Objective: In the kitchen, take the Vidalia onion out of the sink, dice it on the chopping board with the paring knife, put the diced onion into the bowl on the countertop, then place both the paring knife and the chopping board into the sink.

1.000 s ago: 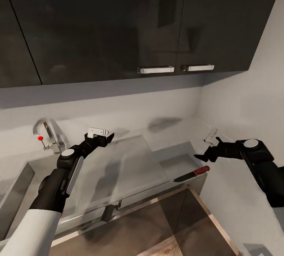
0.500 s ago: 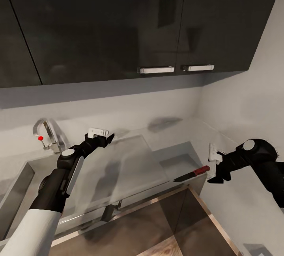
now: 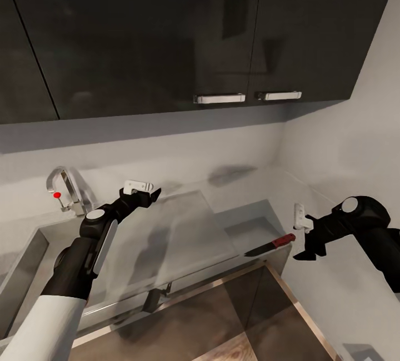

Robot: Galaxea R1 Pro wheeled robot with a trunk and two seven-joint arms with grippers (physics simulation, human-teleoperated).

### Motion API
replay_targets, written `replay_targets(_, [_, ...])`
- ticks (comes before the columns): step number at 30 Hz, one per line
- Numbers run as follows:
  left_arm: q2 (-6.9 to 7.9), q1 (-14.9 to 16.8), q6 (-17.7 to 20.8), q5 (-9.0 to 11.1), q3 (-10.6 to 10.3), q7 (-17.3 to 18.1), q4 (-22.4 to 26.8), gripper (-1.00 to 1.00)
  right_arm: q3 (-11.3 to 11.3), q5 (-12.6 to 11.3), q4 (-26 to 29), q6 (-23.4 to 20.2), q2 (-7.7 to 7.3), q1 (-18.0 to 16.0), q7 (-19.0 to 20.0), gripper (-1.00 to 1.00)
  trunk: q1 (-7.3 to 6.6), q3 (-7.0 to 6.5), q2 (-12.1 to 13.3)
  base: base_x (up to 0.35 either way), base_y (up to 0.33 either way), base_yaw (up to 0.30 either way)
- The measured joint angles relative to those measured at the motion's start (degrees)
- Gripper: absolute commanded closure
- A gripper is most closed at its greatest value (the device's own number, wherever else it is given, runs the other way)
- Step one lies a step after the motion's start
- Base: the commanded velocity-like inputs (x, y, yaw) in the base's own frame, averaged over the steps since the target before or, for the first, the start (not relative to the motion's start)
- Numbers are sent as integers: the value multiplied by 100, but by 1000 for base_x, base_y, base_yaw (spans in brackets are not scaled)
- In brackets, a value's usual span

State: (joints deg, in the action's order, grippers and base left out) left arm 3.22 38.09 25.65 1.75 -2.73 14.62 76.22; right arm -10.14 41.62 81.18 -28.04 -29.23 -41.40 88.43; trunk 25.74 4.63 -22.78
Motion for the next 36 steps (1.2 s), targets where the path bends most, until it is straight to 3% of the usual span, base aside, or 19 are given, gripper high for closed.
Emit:
replay_targets(4, [0,0,0,0,-1,6,1,-100,30,7,5,200,-9,0,-40,-100,0,0,0,0,0,0])
replay_targets(5, [0,0,0,-1,-3,8,1,-100,190,21,5,387,-26,-11,-262,-100,0,0,0,0,0,0])
replay_targets(11, [0,0,7,0,-4,9,8,-100,418,139,-29,489,-24,-101,-1026,-100,0,0,0,0,0,0])
replay_targets(14, [-7,0,8,-3,-11,9,12,-100,447,273,-274,491,-5,-404,-1281,-100,0,0,0,0,0,0])
replay_targets(15, [-8,0,8,-3,-13,9,9,-100,450,317,-697,494,7,-756,-1327,-100,1,-1,1,0,0,0])
replay_targets(16, [-9,0,9,-2,-13,9,11,-100,444,326,-866,500,11,-892,-1336,-100,0,0,0,0,0,0])
replay_targets(20, [-9,0,9,0,-13,14,12,-100,430,341,-1200,514,28,-1095,-1347,-100,0,0,0,0,0,0])
replay_targets(27, [-9,0,47,0,-13,17,94,-100,59,466,-2080,548,313,-1313,-1471,-100,0,0,1,0,0,0])
replay_targets(36, [-9,0,111,0,-13,29,105,-100,-927,608,-2298,560,782,-1377,-1130,-100,0,0,0,0,0,0])
